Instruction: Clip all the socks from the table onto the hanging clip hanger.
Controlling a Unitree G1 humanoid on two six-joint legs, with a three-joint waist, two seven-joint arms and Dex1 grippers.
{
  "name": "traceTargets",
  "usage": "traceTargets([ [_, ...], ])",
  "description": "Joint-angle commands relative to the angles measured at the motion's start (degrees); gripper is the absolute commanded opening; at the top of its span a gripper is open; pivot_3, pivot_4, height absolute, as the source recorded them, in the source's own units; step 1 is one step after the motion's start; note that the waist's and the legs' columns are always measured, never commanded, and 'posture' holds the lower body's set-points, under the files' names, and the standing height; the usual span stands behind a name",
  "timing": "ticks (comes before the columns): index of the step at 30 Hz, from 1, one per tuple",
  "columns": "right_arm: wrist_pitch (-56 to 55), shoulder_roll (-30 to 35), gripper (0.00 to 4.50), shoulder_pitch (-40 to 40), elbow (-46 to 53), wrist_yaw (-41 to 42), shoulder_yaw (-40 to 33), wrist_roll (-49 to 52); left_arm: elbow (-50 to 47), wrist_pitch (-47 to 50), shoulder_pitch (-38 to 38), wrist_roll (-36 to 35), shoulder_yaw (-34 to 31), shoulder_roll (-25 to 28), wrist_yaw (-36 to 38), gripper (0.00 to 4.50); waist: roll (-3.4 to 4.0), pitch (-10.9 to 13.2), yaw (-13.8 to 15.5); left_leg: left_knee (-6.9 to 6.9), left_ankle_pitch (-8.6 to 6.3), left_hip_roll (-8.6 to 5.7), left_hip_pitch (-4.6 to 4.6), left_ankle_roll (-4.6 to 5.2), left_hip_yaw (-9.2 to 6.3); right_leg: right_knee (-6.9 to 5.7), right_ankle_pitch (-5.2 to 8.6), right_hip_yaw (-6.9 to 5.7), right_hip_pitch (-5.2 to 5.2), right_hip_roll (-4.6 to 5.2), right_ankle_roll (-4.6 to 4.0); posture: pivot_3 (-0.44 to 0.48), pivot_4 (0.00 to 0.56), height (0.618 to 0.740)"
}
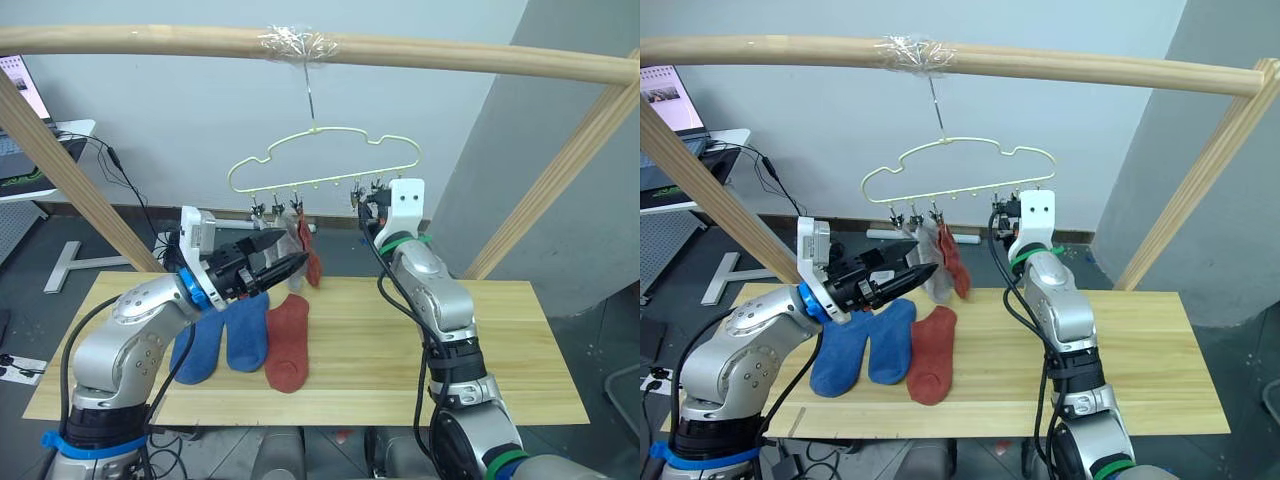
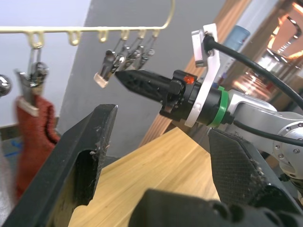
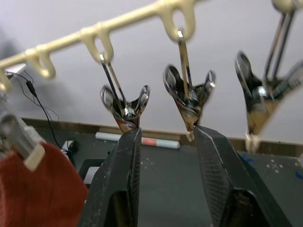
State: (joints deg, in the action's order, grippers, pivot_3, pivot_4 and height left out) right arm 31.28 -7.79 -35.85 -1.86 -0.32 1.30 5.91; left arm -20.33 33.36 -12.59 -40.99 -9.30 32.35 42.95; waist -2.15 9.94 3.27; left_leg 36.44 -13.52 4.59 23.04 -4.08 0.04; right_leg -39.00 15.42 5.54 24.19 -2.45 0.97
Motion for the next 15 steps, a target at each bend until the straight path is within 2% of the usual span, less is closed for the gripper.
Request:
traceTargets([
  [1, -2.2, -3.0, 1.79, -3.8, 0.3, -0.2, 0.5, 1.4, -3.2, 0.1, -0.3, -1.8, -1.0, 0.1, -0.4, 3.53, 0.0, 0.0, 0.0, -0.04, 0.0, 0.0, 0.0, 0.0, 0.0, 0.0, 0.0, -0.01, 0.01, 0.0, -0.01, 0.285, 0.158, 0.74],
  [15, -1.7, -3.6, 1.79, -2.9, 1.8, -0.5, 3.1, 3.9, -3.8, -1.2, 3.0, -1.7, -1.7, 0.6, 0.7, 3.53, 0.02, 0.0, 0.0, -0.24, 0.0, 0.0, -0.03, 0.0, 0.01, 0.04, 0.06, 0.0, 0.07, 0.0, -0.07, 0.294, 0.167, 0.74],
])
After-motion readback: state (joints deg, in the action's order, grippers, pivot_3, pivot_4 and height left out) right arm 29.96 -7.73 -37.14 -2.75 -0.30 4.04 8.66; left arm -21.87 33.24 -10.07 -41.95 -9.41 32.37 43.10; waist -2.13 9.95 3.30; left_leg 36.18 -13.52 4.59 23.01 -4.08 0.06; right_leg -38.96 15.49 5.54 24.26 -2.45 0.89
